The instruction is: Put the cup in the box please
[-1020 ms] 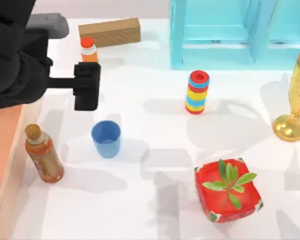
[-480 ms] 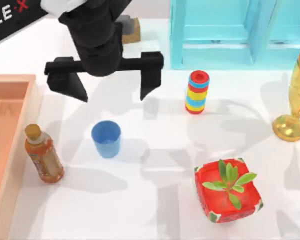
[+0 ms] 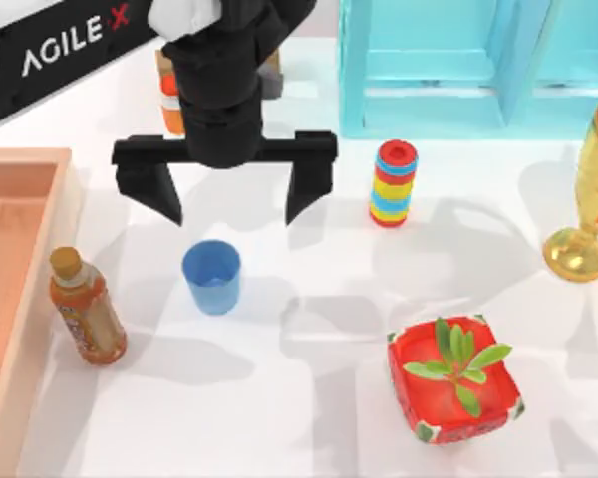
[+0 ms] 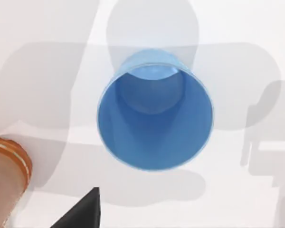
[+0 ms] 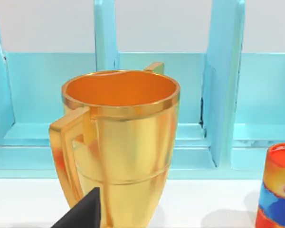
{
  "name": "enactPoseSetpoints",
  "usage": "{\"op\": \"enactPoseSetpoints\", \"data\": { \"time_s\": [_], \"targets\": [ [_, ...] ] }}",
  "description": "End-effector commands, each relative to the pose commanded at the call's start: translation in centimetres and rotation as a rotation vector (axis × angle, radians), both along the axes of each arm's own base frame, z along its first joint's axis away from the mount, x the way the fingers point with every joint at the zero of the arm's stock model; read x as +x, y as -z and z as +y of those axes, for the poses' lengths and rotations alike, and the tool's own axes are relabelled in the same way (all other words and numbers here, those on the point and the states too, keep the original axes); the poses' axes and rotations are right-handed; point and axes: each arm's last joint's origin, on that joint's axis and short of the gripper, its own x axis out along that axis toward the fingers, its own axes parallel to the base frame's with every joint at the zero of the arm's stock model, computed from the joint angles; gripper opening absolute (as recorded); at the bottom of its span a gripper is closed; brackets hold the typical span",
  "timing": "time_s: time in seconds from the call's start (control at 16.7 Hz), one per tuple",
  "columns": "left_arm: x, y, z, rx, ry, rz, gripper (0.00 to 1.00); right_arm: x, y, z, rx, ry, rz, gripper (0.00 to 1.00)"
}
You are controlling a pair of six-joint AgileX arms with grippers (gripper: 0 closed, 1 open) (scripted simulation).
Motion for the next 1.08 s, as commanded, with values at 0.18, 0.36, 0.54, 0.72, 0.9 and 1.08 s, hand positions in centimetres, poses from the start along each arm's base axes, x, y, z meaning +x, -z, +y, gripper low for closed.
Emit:
{"op": "enactPoseSetpoints", "data": {
  "time_s": [0.18, 0.36, 0.54, 0.72, 0.9, 1.08],
  "targets": [
    [0.1, 0.1, 0.2, -0.001, -0.004, 0.000, 1.00, 0.0, 0.0, 0.0, 0.000, 0.000, 0.000, 1.00],
    [0.2, 2.3, 0.0, 0.005, 0.000, 0.008, 1.00, 0.0, 0.0, 0.0, 0.000, 0.000, 0.000, 1.00],
    [0.4, 5.9, -0.2, -0.006, 0.000, -0.009, 1.00, 0.0, 0.0, 0.0, 0.000, 0.000, 0.000, 1.00],
    [0.1, 9.2, -0.1, -0.002, 0.000, -0.004, 1.00, 0.0, 0.0, 0.0, 0.000, 0.000, 0.000, 1.00],
    [0.0, 10.0, 0.0, 0.000, 0.000, 0.000, 1.00, 0.0, 0.0, 0.0, 0.000, 0.000, 0.000, 1.00],
    [0.0, 10.0, 0.0, 0.000, 0.000, 0.000, 0.92, 0.0, 0.0, 0.0, 0.000, 0.000, 0.000, 1.00]
  ]
}}
